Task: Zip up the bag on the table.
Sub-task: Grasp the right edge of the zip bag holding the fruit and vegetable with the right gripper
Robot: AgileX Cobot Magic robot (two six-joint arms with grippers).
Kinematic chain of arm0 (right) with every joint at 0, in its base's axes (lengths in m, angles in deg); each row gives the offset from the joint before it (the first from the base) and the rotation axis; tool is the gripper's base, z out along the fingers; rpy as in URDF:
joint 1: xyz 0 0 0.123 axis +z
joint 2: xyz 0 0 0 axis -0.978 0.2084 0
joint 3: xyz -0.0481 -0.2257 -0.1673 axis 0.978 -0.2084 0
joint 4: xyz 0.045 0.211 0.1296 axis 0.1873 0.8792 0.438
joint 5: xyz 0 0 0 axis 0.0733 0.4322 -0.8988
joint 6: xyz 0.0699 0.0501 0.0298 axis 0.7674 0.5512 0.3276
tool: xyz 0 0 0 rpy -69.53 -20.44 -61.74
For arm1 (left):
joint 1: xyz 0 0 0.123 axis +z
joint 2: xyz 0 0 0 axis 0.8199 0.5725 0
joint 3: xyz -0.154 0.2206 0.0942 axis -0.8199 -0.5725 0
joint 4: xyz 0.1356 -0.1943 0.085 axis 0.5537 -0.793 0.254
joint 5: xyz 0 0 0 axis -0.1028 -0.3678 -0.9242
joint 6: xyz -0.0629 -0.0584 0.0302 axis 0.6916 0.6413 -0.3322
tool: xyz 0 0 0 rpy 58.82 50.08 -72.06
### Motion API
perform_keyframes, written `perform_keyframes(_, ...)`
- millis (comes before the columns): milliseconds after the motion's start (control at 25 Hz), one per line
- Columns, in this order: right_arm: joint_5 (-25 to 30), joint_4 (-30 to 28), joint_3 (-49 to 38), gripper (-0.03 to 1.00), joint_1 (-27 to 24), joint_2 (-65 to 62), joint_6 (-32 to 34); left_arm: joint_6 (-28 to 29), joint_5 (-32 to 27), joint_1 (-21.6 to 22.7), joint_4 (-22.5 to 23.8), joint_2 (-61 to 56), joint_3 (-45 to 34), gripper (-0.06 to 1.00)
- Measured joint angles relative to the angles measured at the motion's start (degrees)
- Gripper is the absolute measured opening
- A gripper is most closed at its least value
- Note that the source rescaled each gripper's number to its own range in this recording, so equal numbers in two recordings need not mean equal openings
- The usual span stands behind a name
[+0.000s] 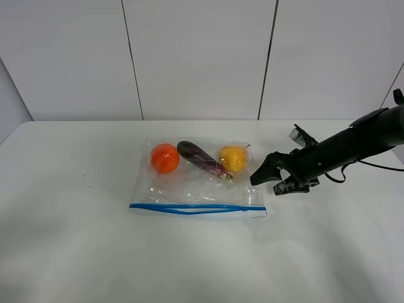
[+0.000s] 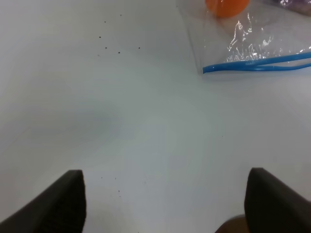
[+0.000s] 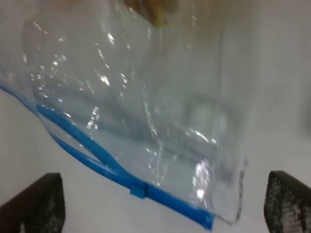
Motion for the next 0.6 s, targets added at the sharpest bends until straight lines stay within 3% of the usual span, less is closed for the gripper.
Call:
perform_keyframes(120, 3.11, 0.20, 1.20, 0.94, 0.00, 2.52, -0.44, 0.00, 0.00, 0.00, 0.00, 0.00, 0.00, 0.88)
perform_keyframes(360, 3.48, 1.20, 1.31, 0.93, 0.00, 5.14, -2.04, 0.00, 0.00, 0.00, 0.00, 0.00, 0.00, 0.88)
perform_keyframes(600, 4.60, 7.20, 1.35, 0.93, 0.00, 7.71, -7.63, 0.00, 0.00, 0.00, 0.00, 0.00, 0.00, 0.88)
